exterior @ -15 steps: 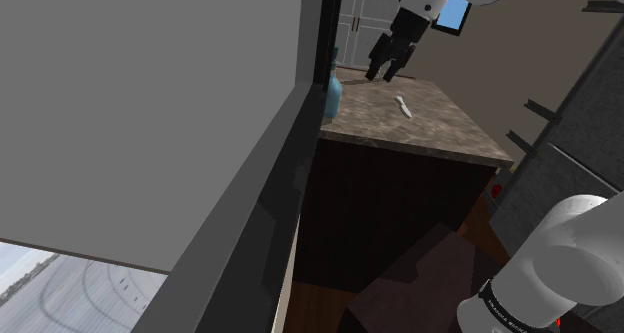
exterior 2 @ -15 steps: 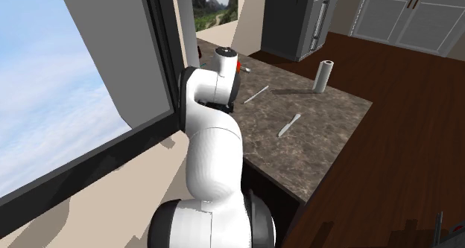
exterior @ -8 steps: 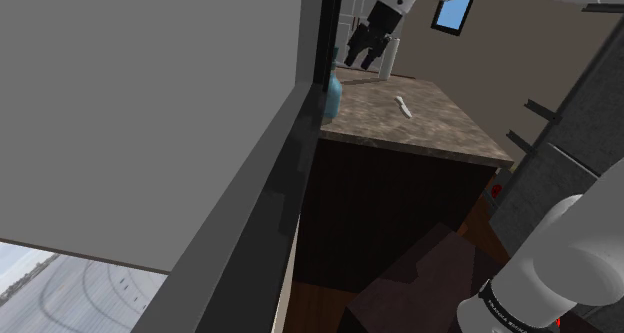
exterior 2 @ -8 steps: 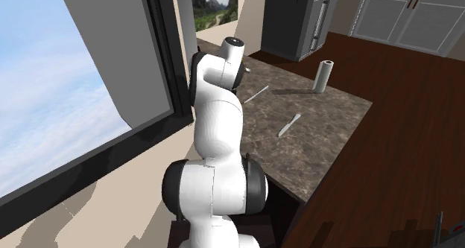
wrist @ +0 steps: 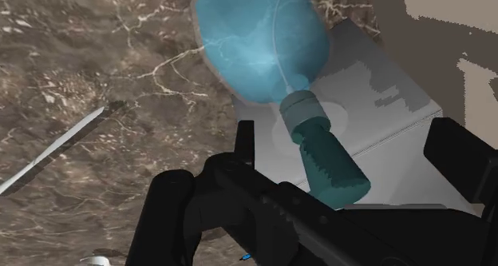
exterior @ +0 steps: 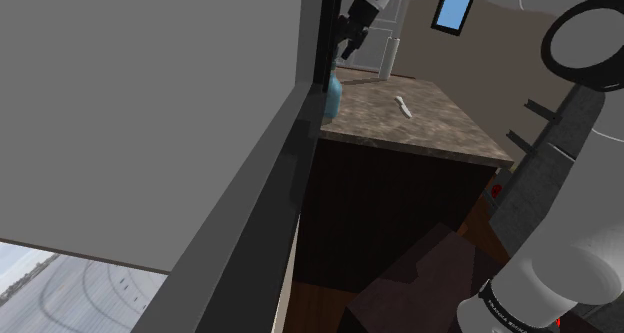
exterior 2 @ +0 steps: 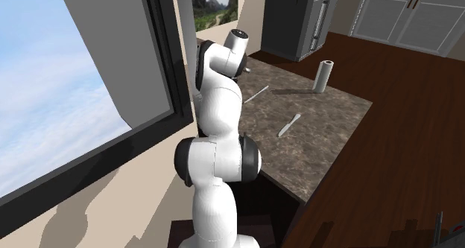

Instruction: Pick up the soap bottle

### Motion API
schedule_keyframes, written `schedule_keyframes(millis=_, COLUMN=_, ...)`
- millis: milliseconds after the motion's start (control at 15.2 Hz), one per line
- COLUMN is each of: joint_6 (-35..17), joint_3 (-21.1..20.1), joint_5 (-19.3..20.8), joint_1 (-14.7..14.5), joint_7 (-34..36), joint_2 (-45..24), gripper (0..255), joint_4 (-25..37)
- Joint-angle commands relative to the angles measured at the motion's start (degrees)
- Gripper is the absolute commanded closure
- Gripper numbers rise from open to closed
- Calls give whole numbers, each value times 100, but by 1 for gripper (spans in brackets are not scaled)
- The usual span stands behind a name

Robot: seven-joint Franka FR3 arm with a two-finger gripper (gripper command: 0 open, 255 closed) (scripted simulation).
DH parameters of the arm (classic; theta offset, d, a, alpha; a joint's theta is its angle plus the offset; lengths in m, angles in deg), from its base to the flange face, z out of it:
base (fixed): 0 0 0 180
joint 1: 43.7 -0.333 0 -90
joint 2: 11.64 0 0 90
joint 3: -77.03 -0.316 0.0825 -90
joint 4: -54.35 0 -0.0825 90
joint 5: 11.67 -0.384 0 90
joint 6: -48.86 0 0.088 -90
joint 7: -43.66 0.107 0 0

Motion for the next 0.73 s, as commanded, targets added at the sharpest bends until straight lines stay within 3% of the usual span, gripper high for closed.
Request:
schedule_keyframes(millis=0, joint_6=-77, joint_3=2, joint_5=-42, joint_1=18, joint_7=-71, joint_2=-67, gripper=0, joint_4=-14)
schedule_keyframes(millis=462, joint_6=-520, joint_3=-11, joint_5=-68, joint_1=-10, joint_7=-205, joint_2=31, gripper=0, joint_4=-571)
schedule_keyframes(millis=528, joint_6=-518, joint_3=-12, joint_5=-67, joint_1=-12, joint_7=-200, joint_2=24, gripper=255, joint_4=-560)
schedule_keyframes(millis=660, joint_6=-518, joint_3=-12, joint_5=-66, joint_1=-12, joint_7=-200, joint_2=29, gripper=255, joint_4=-566)
